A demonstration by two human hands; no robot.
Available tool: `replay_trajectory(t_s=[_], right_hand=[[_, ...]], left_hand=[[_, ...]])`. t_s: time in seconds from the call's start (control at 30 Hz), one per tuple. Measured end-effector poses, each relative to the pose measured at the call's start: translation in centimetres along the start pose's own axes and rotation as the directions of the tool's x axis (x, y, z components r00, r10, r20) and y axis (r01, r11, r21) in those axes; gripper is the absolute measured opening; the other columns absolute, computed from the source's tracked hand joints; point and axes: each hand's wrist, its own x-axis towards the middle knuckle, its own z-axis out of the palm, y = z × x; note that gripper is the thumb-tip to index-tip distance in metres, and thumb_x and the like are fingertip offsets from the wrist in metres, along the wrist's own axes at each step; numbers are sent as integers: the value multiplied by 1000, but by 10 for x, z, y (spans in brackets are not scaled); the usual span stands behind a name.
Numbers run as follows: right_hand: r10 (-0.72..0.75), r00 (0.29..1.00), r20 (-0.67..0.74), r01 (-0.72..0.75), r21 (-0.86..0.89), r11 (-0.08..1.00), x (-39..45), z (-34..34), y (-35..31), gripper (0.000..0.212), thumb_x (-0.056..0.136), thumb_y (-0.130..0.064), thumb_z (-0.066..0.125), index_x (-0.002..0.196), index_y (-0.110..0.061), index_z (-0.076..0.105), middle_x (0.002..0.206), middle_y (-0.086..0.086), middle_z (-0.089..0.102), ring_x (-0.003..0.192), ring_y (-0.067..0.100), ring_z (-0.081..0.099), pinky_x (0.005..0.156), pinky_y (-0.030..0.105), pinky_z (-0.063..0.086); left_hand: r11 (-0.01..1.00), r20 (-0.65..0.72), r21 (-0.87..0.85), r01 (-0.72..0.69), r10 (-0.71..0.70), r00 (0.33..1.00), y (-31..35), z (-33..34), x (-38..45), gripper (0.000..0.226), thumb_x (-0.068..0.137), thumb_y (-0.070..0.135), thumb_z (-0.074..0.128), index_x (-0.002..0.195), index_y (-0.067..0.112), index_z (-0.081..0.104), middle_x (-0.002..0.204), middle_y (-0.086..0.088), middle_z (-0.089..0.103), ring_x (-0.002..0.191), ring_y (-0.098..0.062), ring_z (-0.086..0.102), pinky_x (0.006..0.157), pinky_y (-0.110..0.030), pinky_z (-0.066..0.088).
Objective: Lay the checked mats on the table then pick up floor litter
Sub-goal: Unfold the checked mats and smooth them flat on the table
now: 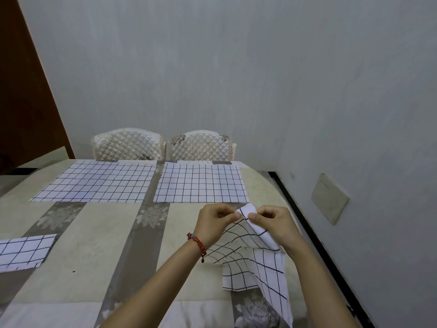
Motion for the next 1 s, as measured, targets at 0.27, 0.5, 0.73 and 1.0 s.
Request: replay_trajectory(t_s=[0.27, 0.5, 0.73, 1.0], right_hand=[[-19, 999, -34, 20, 45, 999, 1, 2, 2, 27, 77, -13, 70, 55, -13, 55, 53, -6, 47, 47, -1, 43, 48, 6, 37], [38, 993, -107, -25, 122, 992, 5, -6, 10, 52, 40, -69, 75, 45, -22, 52, 50, -9, 43, 49, 4, 38, 50, 13, 38], [2, 1000, 6, -3, 92, 996, 4, 2, 2, 31, 78, -14, 68, 53, -13, 50, 41, -13, 48, 42, -5, 42, 47, 5, 36], [16, 1000, -2, -16, 74, 997, -3, 0, -1, 54, 38, -68, 76, 46, -22, 47, 41, -14, 43, 41, -3, 36, 43, 8, 32]], left_hand=[[999, -115, 13, -46, 47, 992, -5, 0, 0, 11, 83, 11, 63, 84, 8, 73, 74, 10, 66, 76, -6, 62, 68, -6, 47], [998, -208, -49, -34, 23, 978, -3, -17, 8, 14, 83, 10, 63, 74, 17, 71, 71, 8, 67, 70, 2, 62, 73, -15, 50], [997, 93, 62, -37, 31, 995, 8, -2, 9, 12, 82, 17, 65, 91, 13, 71, 85, 0, 67, 87, -17, 65, 83, -35, 53], [994, 5, -102, -38, 38, 999, 2, 6, 4, 10, 79, 8, 66, 76, 15, 73, 66, 15, 68, 67, 6, 65, 69, -11, 53]])
